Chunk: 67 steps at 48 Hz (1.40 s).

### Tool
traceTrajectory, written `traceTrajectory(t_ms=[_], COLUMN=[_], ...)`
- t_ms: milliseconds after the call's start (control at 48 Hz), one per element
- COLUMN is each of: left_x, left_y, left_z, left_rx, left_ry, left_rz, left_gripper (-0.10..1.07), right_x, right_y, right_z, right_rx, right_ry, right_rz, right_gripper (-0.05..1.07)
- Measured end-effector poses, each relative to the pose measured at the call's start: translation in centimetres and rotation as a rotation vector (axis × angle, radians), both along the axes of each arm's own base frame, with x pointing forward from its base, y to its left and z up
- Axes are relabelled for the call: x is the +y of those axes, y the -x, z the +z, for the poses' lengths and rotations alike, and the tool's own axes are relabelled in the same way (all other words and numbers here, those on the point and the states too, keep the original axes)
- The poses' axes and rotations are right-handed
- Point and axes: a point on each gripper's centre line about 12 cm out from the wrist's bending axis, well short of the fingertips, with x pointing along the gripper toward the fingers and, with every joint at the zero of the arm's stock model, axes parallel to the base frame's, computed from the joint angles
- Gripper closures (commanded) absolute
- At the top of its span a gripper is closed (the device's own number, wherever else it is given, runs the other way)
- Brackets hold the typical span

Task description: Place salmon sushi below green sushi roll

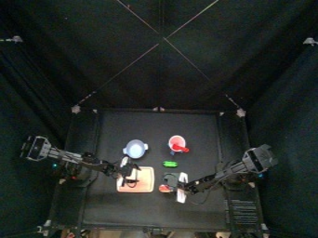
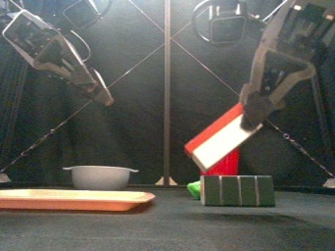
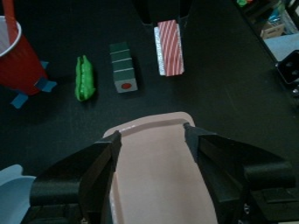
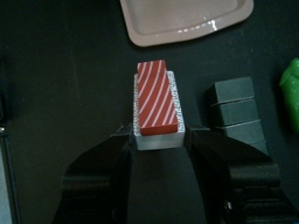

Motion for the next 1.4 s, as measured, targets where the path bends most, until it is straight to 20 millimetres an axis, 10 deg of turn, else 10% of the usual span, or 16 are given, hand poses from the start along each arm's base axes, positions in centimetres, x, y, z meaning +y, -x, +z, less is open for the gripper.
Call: traceTrajectory(t_ms=[1396], left_x=[0.2], left_y=[0.0], left_z=[-0.3], left_rx=[0.01], left_ry=[0.002], left_rz=[0.011], left_gripper=[0.04], right_x=[-0.5], right_y=[1.0], right_z=[-3.6], right_rx=[0.132], right_ry=[-0.008], right_rz=[-0.07], right_gripper=[0.28])
